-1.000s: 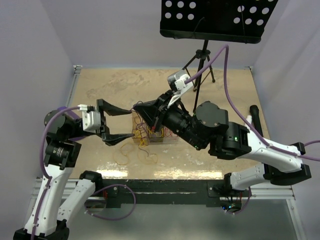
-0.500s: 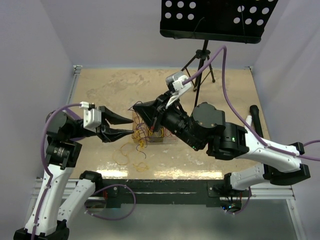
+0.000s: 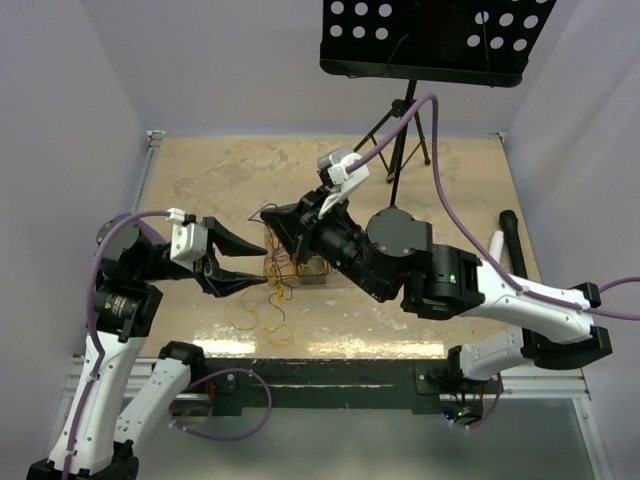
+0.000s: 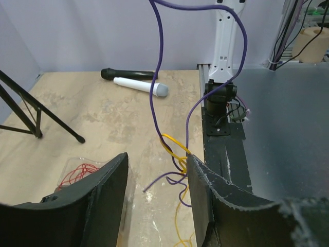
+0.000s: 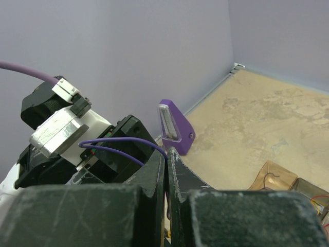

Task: Untangle the cables
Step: Untie the cable.

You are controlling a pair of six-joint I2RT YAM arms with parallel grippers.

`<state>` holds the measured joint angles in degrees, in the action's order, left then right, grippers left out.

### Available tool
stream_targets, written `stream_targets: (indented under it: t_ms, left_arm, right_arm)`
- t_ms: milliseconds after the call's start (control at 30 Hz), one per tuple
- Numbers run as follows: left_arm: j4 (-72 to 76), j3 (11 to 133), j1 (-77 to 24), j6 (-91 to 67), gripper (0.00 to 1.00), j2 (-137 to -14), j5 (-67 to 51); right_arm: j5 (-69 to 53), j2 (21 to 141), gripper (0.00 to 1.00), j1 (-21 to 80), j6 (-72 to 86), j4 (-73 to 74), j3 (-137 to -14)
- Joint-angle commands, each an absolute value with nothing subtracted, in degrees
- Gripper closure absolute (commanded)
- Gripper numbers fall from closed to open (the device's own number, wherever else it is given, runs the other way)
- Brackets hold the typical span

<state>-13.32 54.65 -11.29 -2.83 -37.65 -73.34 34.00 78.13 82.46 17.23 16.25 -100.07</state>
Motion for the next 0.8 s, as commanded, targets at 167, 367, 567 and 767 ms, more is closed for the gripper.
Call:
stream_targets:
  t_ms: [167,367,567,767]
  left_arm:
    - [-19.25,57.30,-11.07,1.94,0.45,-37.27,-73.83]
    - [-13.73,55.99,-10.99,-3.59,0.49,-36.74,-70.85]
    - [-6.68,53.53,-11.07,-9.84,0.75,-36.83,-68.56]
    - [-6.42,53.26,-11.07,-10.20,0.96,-37.00,-68.64]
  right_arm:
    - [36.30,78.22,1.00,82.53,15.56,13.80,-102.31]
    - [35.42,78.57,1.00,82.44,15.38,12.83,-102.04]
    - [35.25,79.02,1.00,82.53,15.38,12.83,-102.74]
    - [35.07,78.57,1.00,82.44,15.56,12.04,-102.04]
